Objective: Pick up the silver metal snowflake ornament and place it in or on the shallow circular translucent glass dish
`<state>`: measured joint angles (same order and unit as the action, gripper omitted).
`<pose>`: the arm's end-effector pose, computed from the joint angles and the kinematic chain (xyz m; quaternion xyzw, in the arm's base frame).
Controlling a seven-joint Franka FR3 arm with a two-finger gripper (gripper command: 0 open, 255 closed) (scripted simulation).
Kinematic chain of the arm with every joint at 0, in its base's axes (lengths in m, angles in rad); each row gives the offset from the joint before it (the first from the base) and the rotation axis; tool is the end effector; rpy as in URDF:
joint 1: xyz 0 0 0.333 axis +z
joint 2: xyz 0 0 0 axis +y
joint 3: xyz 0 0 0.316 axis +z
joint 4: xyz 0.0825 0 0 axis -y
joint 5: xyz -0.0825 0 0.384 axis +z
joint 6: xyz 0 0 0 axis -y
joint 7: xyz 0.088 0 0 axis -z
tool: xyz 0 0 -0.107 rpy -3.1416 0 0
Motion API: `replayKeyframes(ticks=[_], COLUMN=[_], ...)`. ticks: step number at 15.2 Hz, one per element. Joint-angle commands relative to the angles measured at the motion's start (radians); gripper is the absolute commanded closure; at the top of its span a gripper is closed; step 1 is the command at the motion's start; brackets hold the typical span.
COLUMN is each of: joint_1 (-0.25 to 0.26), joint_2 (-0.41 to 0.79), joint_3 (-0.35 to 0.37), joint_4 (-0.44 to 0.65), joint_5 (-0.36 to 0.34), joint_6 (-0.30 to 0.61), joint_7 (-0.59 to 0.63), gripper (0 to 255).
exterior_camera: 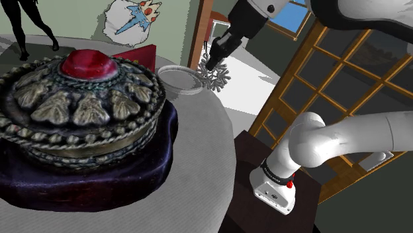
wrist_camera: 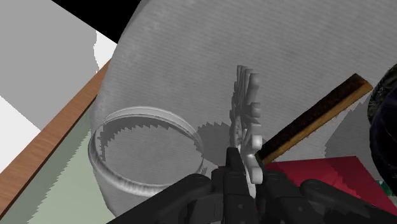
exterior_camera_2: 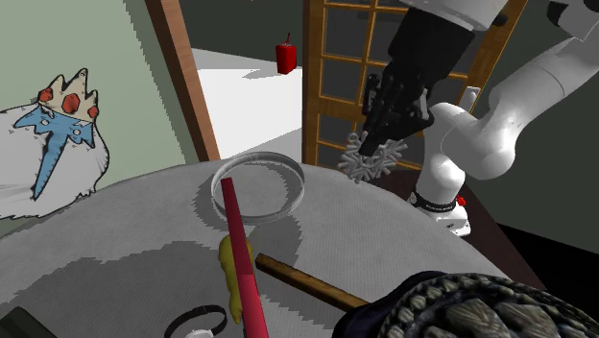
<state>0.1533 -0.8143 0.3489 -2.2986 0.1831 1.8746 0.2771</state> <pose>0.2723 0.2147 0.6374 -0.9810 -0.0704 -0.1787 0.0280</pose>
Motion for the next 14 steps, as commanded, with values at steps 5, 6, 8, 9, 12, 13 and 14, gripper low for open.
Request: replayKeyframes(ticks=[5,6,8,9,12,13,14], joint_1=[-0.059,-0.067,-0.084,-0.092,-0.114,-0.121,-0.127], joint_2=[0.156,0.183,0.239,0.268,0.356,0.387,0.418], joint_3=[-0.066,-0.077,-0.098,-0.107,-0.135,-0.143,-0.152], joint_4=[0.091,0.11,0.151,0.173,0.248,0.275,0.304], joint_5=[-0.048,-0.055,-0.068,-0.074,-0.09,-0.095,-0.099], joint_6=[0.056,0.063,0.076,0.081,0.091,0.093,0.094], joint_7=[-0.094,-0.109,-0.138,-0.151,-0.191,-0.204,-0.217], gripper=[255,255,255,255,255,255,255])
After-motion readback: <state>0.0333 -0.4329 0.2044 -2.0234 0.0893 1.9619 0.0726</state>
